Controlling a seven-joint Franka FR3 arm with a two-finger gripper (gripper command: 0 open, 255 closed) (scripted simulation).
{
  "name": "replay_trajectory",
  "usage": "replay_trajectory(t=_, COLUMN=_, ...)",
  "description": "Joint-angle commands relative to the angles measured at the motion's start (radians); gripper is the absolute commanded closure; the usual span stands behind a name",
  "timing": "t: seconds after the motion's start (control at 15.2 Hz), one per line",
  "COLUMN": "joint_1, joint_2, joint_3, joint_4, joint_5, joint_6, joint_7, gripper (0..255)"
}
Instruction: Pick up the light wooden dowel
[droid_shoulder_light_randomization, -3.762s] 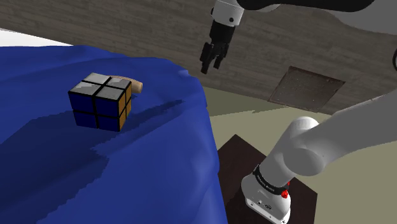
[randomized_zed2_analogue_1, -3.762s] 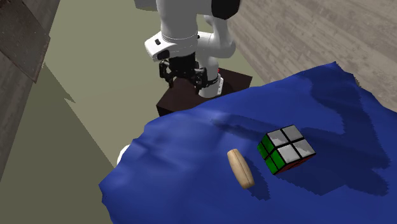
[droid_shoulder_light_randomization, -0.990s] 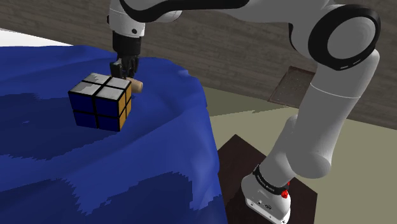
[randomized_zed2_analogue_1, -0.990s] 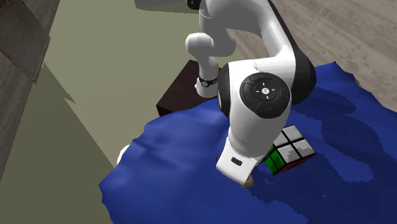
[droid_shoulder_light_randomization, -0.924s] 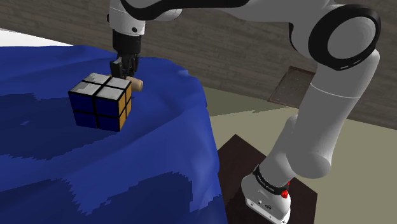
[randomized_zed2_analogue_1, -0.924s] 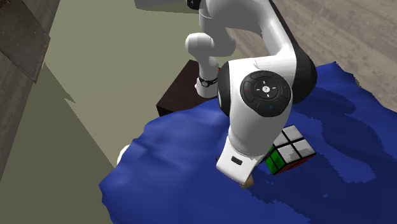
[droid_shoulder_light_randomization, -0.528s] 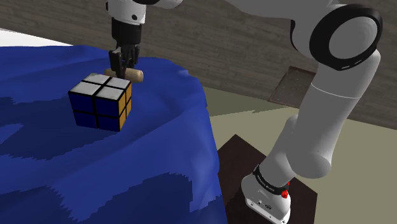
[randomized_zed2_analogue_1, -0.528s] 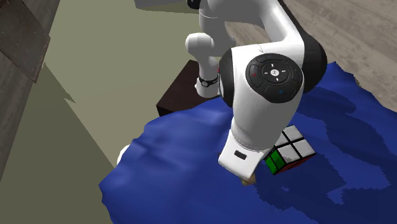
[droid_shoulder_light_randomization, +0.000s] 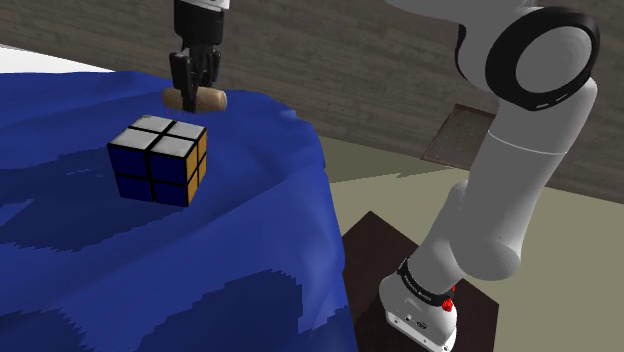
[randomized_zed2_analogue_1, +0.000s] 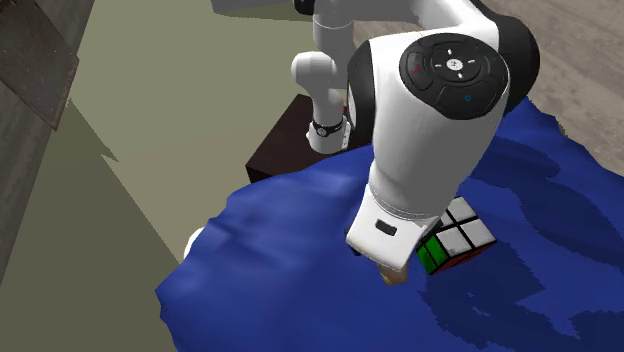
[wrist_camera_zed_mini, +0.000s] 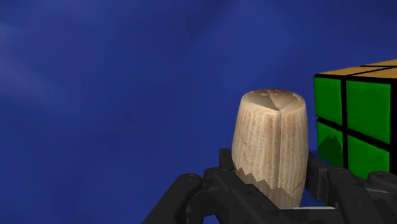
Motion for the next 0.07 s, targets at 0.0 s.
replay_trajectory(t=0.0, joint_1=0.000, joint_2=0.002, joint_3=0.000, joint_4=0.010, joint_5=0.000, joint_6=-0.009, joint_7=0.000, gripper=255)
